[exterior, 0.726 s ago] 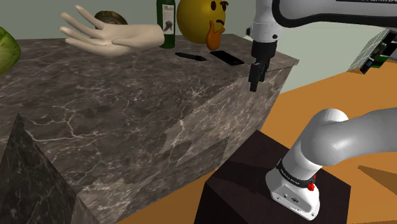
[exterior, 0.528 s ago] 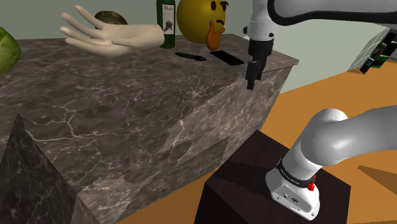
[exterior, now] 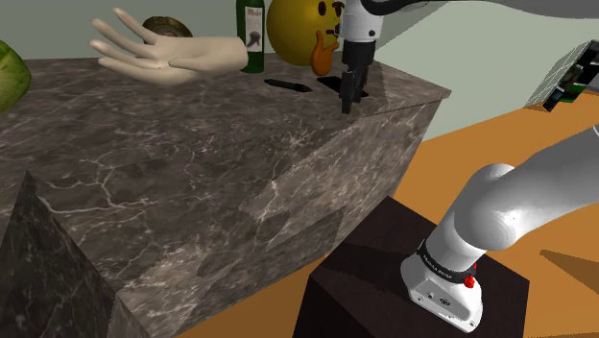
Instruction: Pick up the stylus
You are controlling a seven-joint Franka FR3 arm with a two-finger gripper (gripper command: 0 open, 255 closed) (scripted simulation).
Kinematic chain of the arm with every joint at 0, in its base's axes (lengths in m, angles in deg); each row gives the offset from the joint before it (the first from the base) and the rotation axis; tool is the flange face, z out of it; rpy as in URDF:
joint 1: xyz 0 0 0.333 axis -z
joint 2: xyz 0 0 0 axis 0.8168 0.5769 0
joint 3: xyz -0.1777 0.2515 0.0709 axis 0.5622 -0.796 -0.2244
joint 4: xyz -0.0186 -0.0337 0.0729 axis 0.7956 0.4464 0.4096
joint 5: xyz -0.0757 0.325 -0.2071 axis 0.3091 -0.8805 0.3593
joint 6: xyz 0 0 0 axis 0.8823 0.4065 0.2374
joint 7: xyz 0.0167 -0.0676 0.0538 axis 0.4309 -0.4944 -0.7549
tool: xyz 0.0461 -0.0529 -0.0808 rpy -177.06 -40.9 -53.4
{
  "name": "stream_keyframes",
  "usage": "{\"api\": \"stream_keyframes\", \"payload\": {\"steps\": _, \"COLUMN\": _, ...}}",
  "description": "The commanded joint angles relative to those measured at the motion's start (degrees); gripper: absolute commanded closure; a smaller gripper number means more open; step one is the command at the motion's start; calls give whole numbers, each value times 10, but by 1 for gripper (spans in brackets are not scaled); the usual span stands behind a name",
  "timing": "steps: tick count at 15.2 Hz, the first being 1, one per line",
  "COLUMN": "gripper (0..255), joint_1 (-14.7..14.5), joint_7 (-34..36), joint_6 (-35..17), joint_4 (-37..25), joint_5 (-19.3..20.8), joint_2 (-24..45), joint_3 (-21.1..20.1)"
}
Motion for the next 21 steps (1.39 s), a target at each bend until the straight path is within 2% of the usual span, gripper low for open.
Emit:
{"api": "stream_keyframes", "payload": {"steps": 1, "gripper": 0, "joint_1": -2, "joint_7": -16, "joint_6": -6, "joint_4": -43, "joint_5": -3, "joint_2": 45, "joint_3": 5}}
{"api": "stream_keyframes", "payload": {"steps": 10, "gripper": 0, "joint_1": -8, "joint_7": -84, "joint_6": 12, "joint_4": -274, "joint_5": -27, "joint_2": 243, "joint_3": 14}}
{"api": "stream_keyframes", "payload": {"steps": 16, "gripper": 0, "joint_1": -8, "joint_7": -121, "joint_6": 68, "joint_4": -491, "joint_5": -46, "joint_2": 396, "joint_3": 11}}
{"api": "stream_keyframes", "payload": {"steps": 17, "gripper": 0, "joint_1": -8, "joint_7": -122, "joint_6": 72, "joint_4": -503, "joint_5": -47, "joint_2": 403, "joint_3": 11}}
{"api": "stream_keyframes", "payload": {"steps": 21, "gripper": 0, "joint_1": -8, "joint_7": -124, "joint_6": 36, "joint_4": -457, "joint_5": -47, "joint_2": 393, "joint_3": 11}}
